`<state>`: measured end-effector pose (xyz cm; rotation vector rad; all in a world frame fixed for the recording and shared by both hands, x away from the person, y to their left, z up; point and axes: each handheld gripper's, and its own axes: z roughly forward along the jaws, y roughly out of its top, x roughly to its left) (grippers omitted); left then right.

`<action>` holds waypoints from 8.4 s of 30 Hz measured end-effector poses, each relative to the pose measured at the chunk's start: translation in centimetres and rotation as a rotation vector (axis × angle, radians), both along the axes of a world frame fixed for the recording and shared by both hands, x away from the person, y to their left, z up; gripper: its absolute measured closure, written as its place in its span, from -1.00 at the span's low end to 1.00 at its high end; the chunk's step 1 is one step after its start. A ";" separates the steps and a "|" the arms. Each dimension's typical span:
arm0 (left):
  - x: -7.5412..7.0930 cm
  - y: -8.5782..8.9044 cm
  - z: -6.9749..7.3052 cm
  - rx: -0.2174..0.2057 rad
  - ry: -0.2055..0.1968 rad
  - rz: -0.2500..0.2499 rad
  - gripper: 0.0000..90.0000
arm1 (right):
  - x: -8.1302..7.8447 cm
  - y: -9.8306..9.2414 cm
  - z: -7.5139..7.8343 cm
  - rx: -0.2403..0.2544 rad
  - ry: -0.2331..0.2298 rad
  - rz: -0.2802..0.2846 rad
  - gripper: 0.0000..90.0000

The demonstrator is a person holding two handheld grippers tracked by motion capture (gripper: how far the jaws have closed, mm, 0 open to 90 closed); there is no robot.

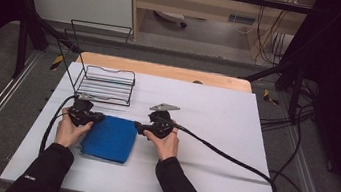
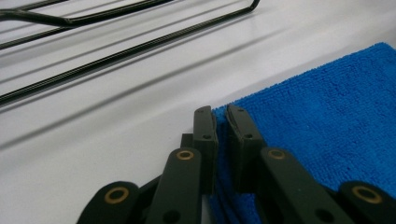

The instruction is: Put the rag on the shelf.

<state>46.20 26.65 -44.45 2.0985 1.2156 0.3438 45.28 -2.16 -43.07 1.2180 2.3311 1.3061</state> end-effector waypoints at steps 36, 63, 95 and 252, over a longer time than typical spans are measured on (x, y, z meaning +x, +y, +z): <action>-0.8 1.6 0.9 -0.120 -0.035 -0.003 0.90 | 0.9 2.3 -1.3 0.020 0.125 0.035 0.91; -5.9 2.9 6.5 -0.218 -0.296 -0.035 0.90 | -2.6 1.1 4.3 0.180 -0.145 0.098 0.91; -8.5 2.7 11.1 -0.285 -0.479 0.000 0.90 | -4.5 0.7 10.1 0.198 -0.372 0.143 0.91; 3.7 8.7 23.9 -0.342 -0.754 0.156 0.90 | 8.6 9.3 25.0 0.078 -0.635 0.131 0.92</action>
